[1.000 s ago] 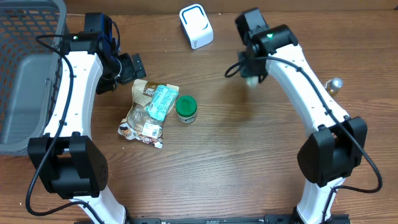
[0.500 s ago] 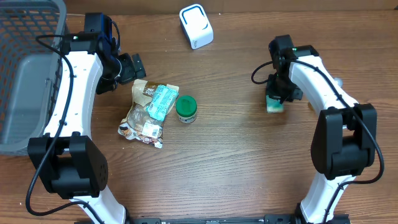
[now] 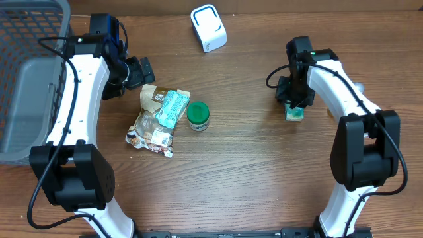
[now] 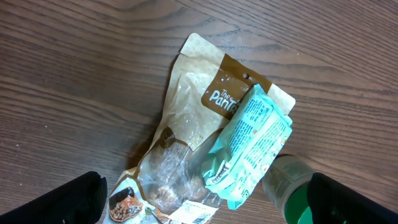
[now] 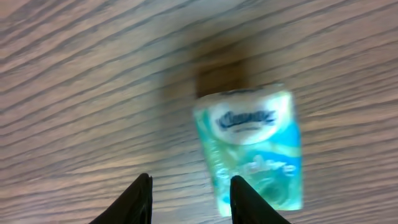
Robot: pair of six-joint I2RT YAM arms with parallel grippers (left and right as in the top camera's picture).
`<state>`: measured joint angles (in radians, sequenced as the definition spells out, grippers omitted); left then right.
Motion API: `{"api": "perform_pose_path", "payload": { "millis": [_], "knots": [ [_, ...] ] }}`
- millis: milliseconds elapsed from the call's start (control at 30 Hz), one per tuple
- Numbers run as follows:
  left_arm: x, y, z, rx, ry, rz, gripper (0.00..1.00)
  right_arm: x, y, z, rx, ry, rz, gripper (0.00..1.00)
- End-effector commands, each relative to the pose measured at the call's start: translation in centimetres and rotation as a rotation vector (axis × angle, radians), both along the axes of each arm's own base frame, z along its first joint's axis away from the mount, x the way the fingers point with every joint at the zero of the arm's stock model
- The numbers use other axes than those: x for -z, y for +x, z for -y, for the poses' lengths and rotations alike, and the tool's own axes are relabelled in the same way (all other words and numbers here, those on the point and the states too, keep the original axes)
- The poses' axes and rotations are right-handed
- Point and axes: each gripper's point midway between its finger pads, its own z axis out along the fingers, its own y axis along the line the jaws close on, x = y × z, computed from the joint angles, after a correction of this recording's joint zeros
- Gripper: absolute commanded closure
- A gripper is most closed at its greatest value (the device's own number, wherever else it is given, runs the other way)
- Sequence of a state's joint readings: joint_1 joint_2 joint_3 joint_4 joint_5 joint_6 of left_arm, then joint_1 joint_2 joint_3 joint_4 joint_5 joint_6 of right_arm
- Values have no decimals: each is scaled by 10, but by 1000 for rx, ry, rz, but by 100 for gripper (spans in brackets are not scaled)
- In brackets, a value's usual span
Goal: Scan the item barcode
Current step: 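Open the right gripper to release the tissue pack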
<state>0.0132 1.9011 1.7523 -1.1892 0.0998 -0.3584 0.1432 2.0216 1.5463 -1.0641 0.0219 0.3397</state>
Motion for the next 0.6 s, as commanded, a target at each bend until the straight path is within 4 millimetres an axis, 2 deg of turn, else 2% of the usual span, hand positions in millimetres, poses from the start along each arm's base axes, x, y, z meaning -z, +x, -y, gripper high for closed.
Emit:
{"api": "perform_pose_path", "payload": {
  "millis": [0, 100, 267, 467, 567],
  "knots": [
    [5, -2, 0, 14, 9, -14, 0, 5, -3, -6, -30, 15, -3, 64],
    [5, -2, 0, 14, 8, -14, 0, 14, -8, -9, -72, 28, -15, 66],
    [5, -2, 0, 14, 8, -14, 0, 24, -14, -27, -81, 138, -22, 72],
    [5, -2, 0, 14, 8, -14, 0, 35, -9, -27, -84, 136, 15, 73],
    [5, -2, 0, 14, 8, -14, 0, 37, -1, -18, -79, 85, 50, 73]
  ]
}}
